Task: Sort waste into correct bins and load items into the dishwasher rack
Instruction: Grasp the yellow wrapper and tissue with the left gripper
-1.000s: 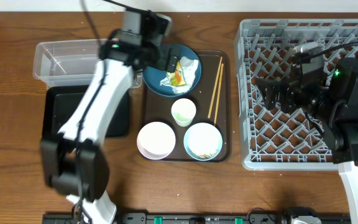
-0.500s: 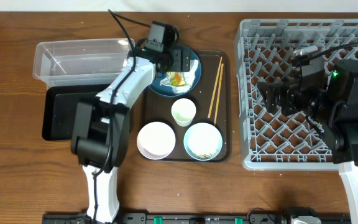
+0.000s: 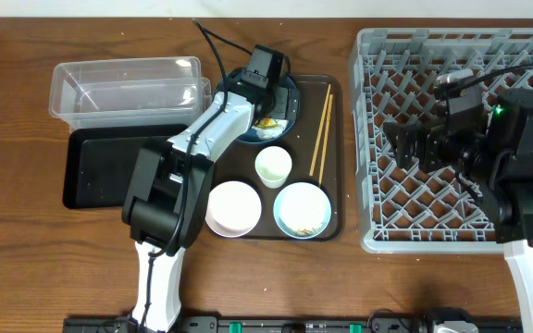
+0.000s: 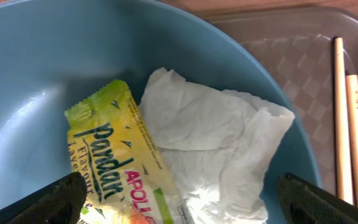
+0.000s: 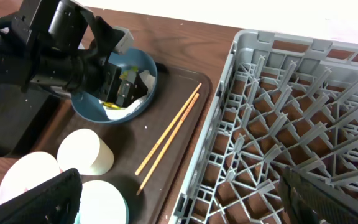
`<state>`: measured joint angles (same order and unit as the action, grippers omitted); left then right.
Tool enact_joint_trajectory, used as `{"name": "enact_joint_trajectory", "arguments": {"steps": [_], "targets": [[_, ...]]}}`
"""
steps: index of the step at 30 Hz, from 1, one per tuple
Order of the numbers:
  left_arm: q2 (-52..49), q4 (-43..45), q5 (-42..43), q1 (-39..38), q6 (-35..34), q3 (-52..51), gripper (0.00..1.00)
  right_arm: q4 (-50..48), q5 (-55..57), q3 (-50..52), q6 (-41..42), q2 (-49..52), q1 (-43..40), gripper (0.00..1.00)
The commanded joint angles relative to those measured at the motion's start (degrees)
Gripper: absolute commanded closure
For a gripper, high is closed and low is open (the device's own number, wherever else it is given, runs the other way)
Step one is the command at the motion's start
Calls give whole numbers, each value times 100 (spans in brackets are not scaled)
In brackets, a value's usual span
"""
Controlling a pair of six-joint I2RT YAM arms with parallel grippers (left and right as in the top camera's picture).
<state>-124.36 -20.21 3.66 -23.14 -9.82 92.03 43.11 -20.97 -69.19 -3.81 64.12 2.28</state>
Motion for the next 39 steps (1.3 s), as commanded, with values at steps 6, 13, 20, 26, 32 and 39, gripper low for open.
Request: {"name": "enact_joint_trajectory", "arguments": {"steps": [6,13,20,26,32,39], "targets": [[-7,0,-179,44,254,-74,0,70,17,-109,-55,0,42,1],[-15,22,-179,44,275,-262,2,166,17,-109,-55,0,42,1],[-175,15,-153,-20,483,-267,8,177,17,-109,-55,0,42,1],[-391,13,-160,-96,595,-267,26,227,17,-109,-55,0,42,1],[-262,22,-166,-83,601,-254,70,227,20,-109,-55,-2,42,1],[719,15,-181,70,619,-116,92,229,17,-109,-55,0,42,1]]}}
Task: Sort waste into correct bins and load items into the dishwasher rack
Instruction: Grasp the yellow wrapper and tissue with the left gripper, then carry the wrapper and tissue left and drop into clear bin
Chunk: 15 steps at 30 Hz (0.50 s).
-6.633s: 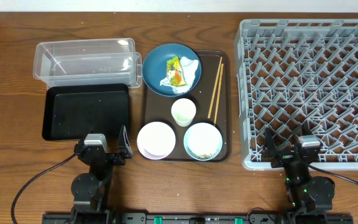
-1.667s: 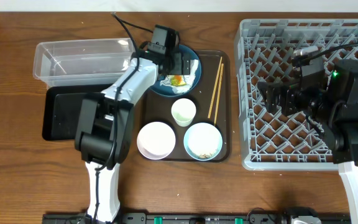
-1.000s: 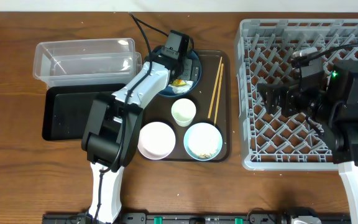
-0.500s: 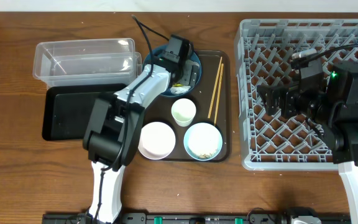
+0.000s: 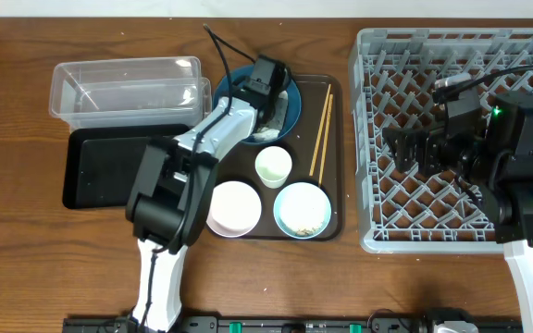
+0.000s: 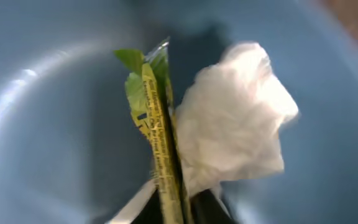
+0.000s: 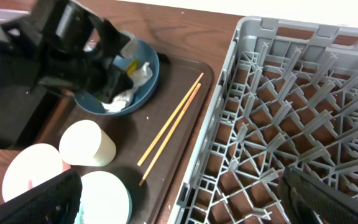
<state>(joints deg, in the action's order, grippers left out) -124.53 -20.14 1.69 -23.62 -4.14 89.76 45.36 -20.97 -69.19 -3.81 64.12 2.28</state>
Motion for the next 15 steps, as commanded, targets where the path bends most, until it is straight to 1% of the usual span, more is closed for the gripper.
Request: {"name": "enact_joint_trajectory", "arguments": {"steps": [1,4,8,11,15], "targets": [[975,2,15,177,48,111,93,4,17,-109,-55,0,42,1],[1596,-83,15,433,48,111,94,2,20,-109,-55,0,42,1],[2105,-424,11,986,44,111,94,-7,17,-109,-55,0,42,1],[2155,-774,-129,1543,-216,111,94,-11,17,-109,-55,-2,42,1],[1961,-914,-181,2210,-544,50,94,-15,17,-109,-55,0,42,1]]}}
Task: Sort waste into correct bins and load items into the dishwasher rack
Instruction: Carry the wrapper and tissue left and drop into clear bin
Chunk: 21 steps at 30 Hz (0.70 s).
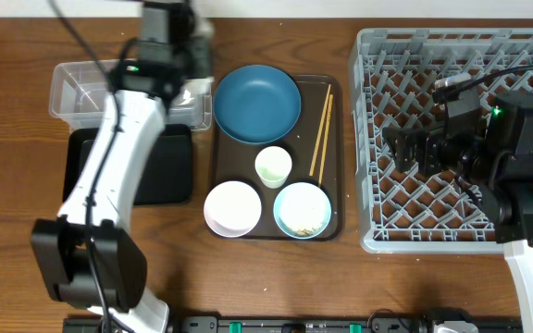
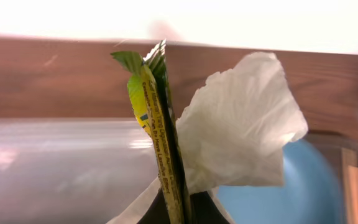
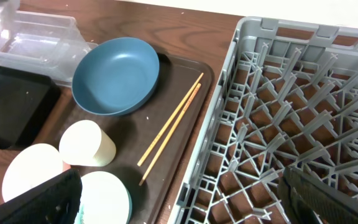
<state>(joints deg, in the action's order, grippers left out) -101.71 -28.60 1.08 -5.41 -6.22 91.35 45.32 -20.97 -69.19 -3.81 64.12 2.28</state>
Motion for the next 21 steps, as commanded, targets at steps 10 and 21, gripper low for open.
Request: {"name": "enact_joint_trajectory", "arguments": {"steps": [10,21], "targets": [[-1104,315,-116,1062,-417,-111,84,-26,17,-109,-52,0,42,2],[-721,96,-116,1086,-391,-111,59,-31,17,-109,-52,-2,42,1]]}}
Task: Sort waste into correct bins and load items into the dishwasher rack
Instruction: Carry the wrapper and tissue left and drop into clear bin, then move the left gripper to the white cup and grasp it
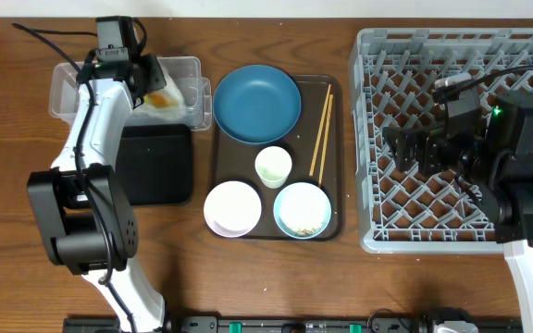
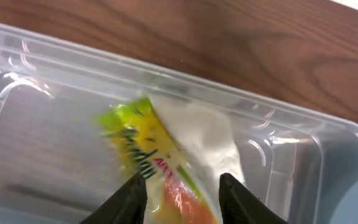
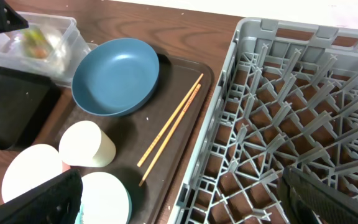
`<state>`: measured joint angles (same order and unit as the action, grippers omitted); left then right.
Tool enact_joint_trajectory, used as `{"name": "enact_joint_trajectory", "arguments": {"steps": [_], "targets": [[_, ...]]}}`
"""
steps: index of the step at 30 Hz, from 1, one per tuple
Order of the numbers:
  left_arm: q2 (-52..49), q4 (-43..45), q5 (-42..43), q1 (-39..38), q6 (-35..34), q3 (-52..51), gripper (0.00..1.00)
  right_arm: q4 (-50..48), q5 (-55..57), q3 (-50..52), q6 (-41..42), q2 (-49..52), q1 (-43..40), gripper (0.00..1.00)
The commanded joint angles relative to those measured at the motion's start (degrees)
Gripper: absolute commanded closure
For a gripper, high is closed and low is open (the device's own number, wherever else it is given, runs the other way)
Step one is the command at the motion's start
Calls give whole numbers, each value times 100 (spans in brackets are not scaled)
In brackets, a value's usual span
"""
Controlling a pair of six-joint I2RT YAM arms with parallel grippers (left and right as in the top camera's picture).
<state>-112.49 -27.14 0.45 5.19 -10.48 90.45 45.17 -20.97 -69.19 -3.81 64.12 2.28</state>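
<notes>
The yellow-green snack wrapper [image 2: 143, 154] and white tissue [image 2: 202, 132] lie inside the clear plastic bin [image 1: 91, 76] at the back left. My left gripper [image 2: 182, 200] hangs just over them, open, its fingers either side of the wrapper. The blue bowl [image 1: 257, 104] on the brown tray [image 1: 333, 199] holds nothing. Beside it lie two chopsticks [image 1: 320, 129], with a cream cup [image 1: 273, 166], a white bowl [image 1: 229, 208] and a light-blue bowl [image 1: 302, 210] nearer me. My right gripper [image 3: 185, 205] is open and holds nothing, above the left edge of the grey dishwasher rack [image 1: 452, 222].
A black bin [image 1: 151, 171] sits in front of the clear one, left of the tray. The left arm stretches along the table's left side. The rack fills the right side, with the right arm's cables over it.
My left gripper, then shut on the wrapper and tissue at the clear bin's rim, is now open lower over the bin. Both pieces lie inside it. The right arm has not moved.
My left gripper stood open over the wrapper and tissue in the blue bowl. Then it was shut on both in the bowl. Then it held them at the clear bin, the bowl left bare. Now they lie in that bin.
</notes>
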Motion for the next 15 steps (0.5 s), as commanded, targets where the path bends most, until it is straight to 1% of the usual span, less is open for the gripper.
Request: {"name": "enact_joint_trajectory", "arguments": {"steps": [1,5,8,10,15], "targets": [[455,-72,-52,26,35,-22,59,-15,17,-109,-55,0,42,1],[890,-264,-52,26,33,-22,57,-15,17,-109,-52,0,42,1],[1220,-468,61,15,33,-22,44,-13,15,-109,-52,0,42,1],[1405,-640,337,15,37,-22,39,-15,15,-109,-52,0,42,1],[1803,-1259,1534,4,348,-22,37,-15,15,-109,-52,2,42,1]]}}
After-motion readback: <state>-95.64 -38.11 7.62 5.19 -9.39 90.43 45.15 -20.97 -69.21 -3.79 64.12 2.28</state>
